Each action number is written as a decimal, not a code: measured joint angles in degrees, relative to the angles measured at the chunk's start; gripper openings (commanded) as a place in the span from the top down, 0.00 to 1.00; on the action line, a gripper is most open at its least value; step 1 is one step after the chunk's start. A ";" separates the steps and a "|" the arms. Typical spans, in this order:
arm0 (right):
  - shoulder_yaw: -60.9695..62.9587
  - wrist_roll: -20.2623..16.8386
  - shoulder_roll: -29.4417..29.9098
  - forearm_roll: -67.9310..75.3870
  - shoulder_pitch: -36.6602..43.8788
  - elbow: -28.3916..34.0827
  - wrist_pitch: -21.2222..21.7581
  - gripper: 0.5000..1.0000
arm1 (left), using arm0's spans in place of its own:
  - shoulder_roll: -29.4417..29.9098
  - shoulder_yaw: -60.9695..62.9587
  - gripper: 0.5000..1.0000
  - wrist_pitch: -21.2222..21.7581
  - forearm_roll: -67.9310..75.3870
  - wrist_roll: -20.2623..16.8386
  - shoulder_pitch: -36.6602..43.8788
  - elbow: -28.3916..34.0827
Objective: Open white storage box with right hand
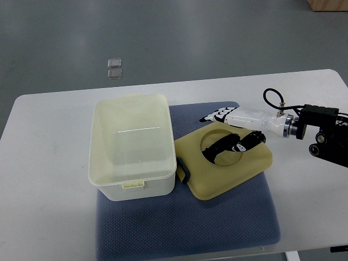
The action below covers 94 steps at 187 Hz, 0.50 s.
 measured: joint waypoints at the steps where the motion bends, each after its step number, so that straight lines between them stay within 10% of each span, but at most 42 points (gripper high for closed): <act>1: -0.01 0.00 -0.06 0.00 0.04 0.01 0.06 0.14 | 0.00 0.00 0.00 0.00 0.00 0.00 0.00 0.00; 94: 12.01 -0.17 -16.45 16.85 11.78 4.52 31.04 0.14 | 0.00 0.14 0.00 0.00 0.03 0.00 0.04 -0.25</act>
